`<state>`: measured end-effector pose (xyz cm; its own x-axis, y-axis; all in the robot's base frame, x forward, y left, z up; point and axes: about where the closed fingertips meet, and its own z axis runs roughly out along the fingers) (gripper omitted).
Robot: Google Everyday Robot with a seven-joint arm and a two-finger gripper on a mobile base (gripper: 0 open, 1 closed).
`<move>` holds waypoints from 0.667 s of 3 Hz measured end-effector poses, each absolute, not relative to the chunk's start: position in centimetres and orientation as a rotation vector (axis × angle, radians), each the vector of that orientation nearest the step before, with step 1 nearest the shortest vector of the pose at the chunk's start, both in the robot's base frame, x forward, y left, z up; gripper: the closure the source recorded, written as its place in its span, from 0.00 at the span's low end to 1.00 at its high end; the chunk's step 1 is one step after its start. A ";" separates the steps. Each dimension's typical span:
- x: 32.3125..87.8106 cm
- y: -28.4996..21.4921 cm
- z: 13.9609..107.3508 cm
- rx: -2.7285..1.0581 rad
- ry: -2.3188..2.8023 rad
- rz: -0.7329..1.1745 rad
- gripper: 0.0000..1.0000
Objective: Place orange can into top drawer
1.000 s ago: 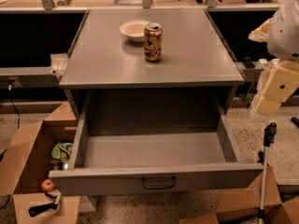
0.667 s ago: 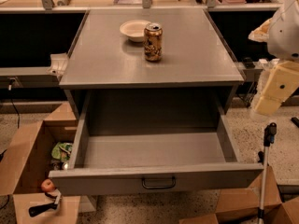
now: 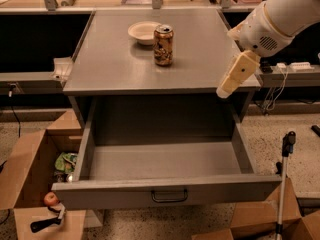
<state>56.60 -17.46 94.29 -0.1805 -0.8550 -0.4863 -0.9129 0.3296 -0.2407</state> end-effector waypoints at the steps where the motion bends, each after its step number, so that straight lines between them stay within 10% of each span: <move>1: 56.6 -17.5 94.3 -1.548 2.057 0.139 0.00; 2: 59.0 -16.6 93.9 -1.488 2.036 0.124 0.00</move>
Offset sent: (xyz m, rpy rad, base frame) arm 0.0272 0.0040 -0.0072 0.0376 -0.0655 -0.0565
